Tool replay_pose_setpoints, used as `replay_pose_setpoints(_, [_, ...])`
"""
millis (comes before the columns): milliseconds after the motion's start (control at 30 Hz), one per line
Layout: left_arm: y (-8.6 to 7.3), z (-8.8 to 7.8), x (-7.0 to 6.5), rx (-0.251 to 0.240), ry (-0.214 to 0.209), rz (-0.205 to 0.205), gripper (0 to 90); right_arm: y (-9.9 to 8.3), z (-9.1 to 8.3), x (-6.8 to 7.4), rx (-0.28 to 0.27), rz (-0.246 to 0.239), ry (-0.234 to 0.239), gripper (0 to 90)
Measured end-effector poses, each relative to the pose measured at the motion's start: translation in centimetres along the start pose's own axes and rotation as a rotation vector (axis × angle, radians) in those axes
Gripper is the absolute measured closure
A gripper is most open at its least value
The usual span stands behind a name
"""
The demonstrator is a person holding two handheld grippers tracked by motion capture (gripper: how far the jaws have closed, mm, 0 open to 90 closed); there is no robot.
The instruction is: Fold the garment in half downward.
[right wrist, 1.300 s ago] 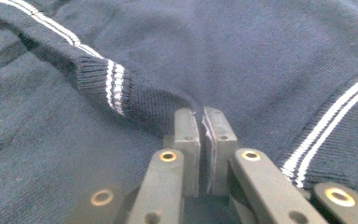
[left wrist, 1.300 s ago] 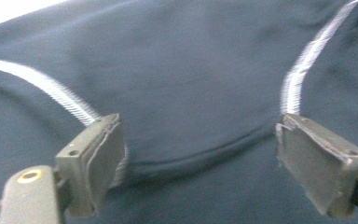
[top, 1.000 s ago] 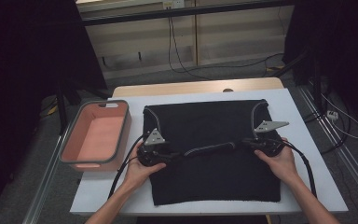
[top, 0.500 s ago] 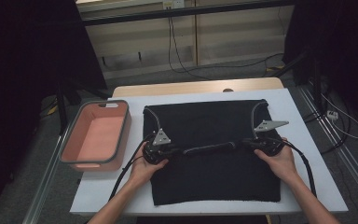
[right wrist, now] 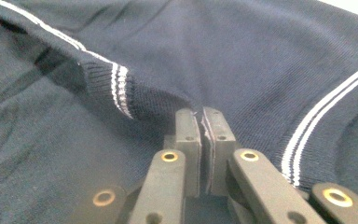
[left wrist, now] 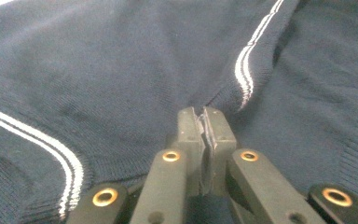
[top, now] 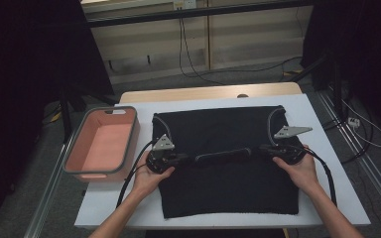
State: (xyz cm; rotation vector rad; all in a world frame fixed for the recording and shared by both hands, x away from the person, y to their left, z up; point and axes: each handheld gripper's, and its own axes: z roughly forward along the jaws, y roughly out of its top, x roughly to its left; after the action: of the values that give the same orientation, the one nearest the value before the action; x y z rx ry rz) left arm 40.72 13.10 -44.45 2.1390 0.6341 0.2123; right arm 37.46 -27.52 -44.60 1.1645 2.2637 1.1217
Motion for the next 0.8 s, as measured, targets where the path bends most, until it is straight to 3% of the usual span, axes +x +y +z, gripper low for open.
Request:
replay_pose_setpoints(267, [0.1,-0.5,-0.6,0.005,-0.004,0.012,87.5,0.3,-1.4,0.2,-0.039,-0.007,0.004,86.7])
replay_pose_setpoints(400, [0.0,-0.9,-0.5,0.0,-0.016,-0.001,87.5,0.4,-1.7,0.7,-0.043,-0.022,0.009,86.7])
replay_pose_setpoints(500, [-0.4,-1.1,-0.4,0.0,-0.027,-0.035,87.6,0.3,-1.9,1.0,-0.041,-0.029,0.018,86.8])
replay_pose_setpoints(800, [-0.5,-1.8,-1.1,-0.008,-0.029,-0.028,87.6,-0.1,-2.6,1.8,-0.051,-0.03,0.03,86.8])
